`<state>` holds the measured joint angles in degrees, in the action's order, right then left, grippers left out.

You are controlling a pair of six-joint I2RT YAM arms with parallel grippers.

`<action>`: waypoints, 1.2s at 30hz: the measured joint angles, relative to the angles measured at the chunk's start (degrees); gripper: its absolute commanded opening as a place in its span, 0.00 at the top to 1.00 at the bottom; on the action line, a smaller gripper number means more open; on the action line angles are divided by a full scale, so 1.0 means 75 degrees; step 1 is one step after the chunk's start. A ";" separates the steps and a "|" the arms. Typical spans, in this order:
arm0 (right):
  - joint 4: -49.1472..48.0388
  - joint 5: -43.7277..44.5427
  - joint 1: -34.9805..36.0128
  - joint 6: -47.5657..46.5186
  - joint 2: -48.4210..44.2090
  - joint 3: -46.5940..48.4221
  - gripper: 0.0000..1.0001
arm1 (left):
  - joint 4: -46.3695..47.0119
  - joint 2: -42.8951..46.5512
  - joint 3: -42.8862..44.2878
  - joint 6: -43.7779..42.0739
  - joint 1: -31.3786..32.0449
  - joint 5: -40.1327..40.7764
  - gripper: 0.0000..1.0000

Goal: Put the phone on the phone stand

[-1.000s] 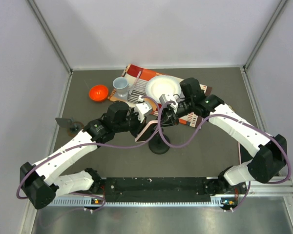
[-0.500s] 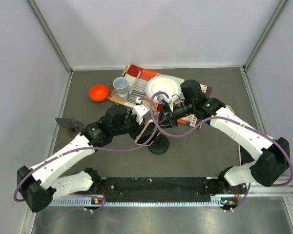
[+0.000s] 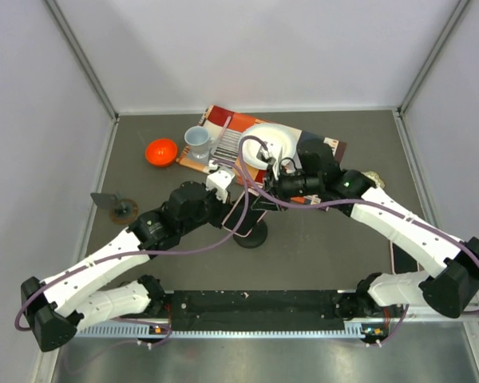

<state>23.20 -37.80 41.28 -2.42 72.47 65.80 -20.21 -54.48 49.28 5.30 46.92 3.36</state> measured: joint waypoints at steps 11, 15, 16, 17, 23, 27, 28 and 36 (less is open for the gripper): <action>0.2101 0.1853 0.0402 0.0772 0.0819 0.1580 1.00 | 0.0012 -0.0280 0.0041 0.0484 0.1416 0.2865 1.00; 0.2495 0.2553 0.0580 0.1093 0.0877 0.1818 1.00 | 0.0015 -0.0323 0.0041 0.0560 0.1906 0.3687 1.00; 0.2605 0.2716 0.0641 0.1192 0.0877 0.1891 1.00 | 0.0012 -0.0338 0.0041 0.0568 0.2087 0.3969 1.00; 0.2722 0.2879 0.0697 0.1303 0.0895 0.1964 1.00 | 0.0023 -0.0364 0.0041 0.0592 0.2264 0.4269 1.00; 0.3646 0.3357 0.0868 0.1597 0.1475 0.2949 1.00 | -0.0210 -0.0761 0.0236 0.1253 0.2862 0.5482 1.00; 0.4022 0.3407 0.0895 0.1679 0.1795 0.3267 1.00 | -0.1099 -0.1134 0.0711 0.2028 0.2871 0.5444 1.00; 0.4060 0.3407 0.0898 0.1693 0.1816 0.3293 1.00 | -0.1378 -0.1239 0.0889 0.2247 0.2871 0.5397 1.00; 0.4083 0.3037 0.0898 0.1670 0.1804 0.3217 1.00 | -0.2891 -0.1623 0.1772 0.3203 0.2809 0.4809 1.00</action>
<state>53.82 -15.03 48.01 10.11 86.00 89.93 -41.89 -66.65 62.57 29.32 67.99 39.42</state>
